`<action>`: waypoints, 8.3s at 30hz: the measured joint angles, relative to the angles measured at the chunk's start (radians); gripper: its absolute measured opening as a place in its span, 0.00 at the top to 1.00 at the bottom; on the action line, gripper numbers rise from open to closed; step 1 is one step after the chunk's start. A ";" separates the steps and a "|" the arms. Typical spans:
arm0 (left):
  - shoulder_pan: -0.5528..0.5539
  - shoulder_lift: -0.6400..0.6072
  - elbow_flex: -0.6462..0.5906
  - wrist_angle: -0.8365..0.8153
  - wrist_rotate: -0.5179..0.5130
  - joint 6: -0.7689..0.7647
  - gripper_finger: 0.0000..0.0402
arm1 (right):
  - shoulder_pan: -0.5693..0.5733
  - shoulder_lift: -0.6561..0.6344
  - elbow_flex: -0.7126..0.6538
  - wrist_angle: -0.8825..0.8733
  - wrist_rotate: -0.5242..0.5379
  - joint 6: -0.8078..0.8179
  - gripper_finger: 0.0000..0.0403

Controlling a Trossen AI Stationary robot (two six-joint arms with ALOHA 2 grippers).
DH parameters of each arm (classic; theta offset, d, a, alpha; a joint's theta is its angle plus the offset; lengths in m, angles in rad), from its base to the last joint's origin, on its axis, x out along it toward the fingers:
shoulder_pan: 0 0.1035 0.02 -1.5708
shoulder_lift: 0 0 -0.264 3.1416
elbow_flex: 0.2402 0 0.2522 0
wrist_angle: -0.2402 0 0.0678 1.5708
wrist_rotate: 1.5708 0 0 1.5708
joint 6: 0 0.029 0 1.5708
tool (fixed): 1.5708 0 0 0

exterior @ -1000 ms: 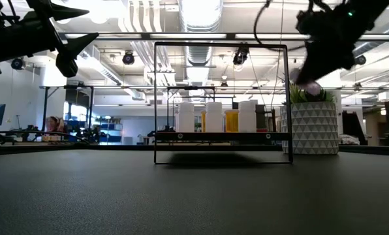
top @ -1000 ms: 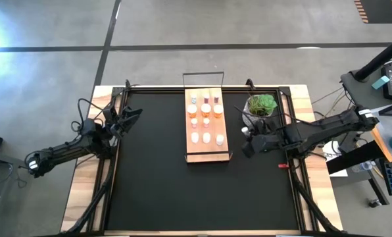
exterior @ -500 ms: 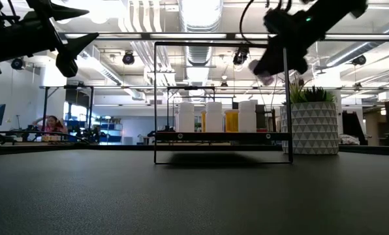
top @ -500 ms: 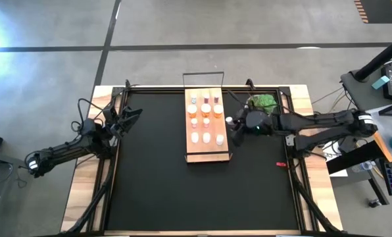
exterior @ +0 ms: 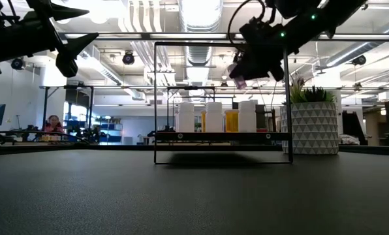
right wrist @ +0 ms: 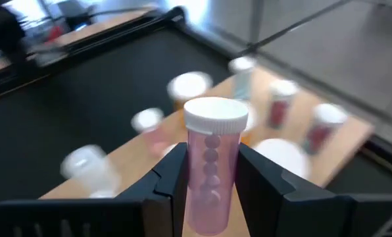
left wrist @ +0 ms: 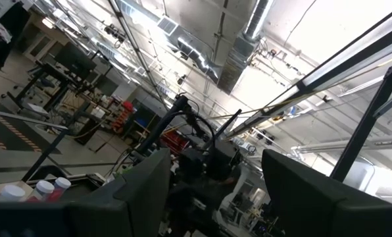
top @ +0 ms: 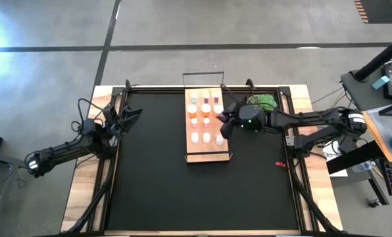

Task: Pick and place medicine bottles onto shelf by color
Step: Put the pink pill bottle on the shelf aligned with the pink pill bottle, then return to Home Position

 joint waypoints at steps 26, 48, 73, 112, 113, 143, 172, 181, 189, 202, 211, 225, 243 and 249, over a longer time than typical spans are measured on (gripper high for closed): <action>0.000 0.000 0.000 0.000 0.000 0.000 0.44 | 0.049 -0.001 -0.299 0.496 0.151 0.121 0.75; 0.000 0.000 0.000 0.000 0.000 0.000 0.44 | 0.166 0.167 -0.343 0.628 0.271 0.018 0.75; 0.000 0.000 0.000 0.000 0.000 0.000 0.44 | 0.150 0.355 -0.343 0.816 0.272 0.059 0.75; 0.000 0.000 0.000 0.000 0.000 0.000 0.44 | 0.144 0.479 -0.343 1.024 0.292 -0.046 0.75; 0.000 0.000 0.000 0.000 0.000 0.000 0.44 | 0.144 0.486 -0.343 1.040 0.292 -0.046 0.75; 0.000 0.000 0.000 0.000 0.000 0.000 0.44 | 0.118 0.565 -0.343 1.159 0.298 -0.071 0.75; 0.000 0.000 0.000 0.000 0.000 0.000 0.44 | 0.118 0.591 -0.339 1.176 0.297 -0.050 0.60; 0.000 0.000 0.000 0.000 0.000 0.000 0.44 | 0.127 0.566 -0.338 1.177 0.298 -0.053 0.55; 0.000 0.000 0.000 0.001 0.000 0.000 0.44 | 0.136 0.517 -0.352 1.163 0.298 -0.053 0.54; 0.000 0.000 0.000 0.000 0.000 0.000 0.44 | 0.136 0.376 -0.358 1.145 0.299 -0.150 0.55; 0.000 0.000 0.000 0.000 0.000 0.000 0.44 | 0.136 0.199 -0.358 1.097 0.299 -0.282 0.55; 0.000 0.000 0.000 0.000 0.000 0.000 0.44 | 0.167 -0.060 -0.358 1.027 0.285 -0.404 0.55; 0.000 0.000 0.000 0.000 0.000 0.000 0.44 | 0.169 -0.334 -0.405 0.785 0.086 -0.332 0.55; 0.000 0.000 0.000 0.000 0.000 0.000 0.44 | 0.169 -0.511 -0.497 0.632 -0.022 -0.223 0.55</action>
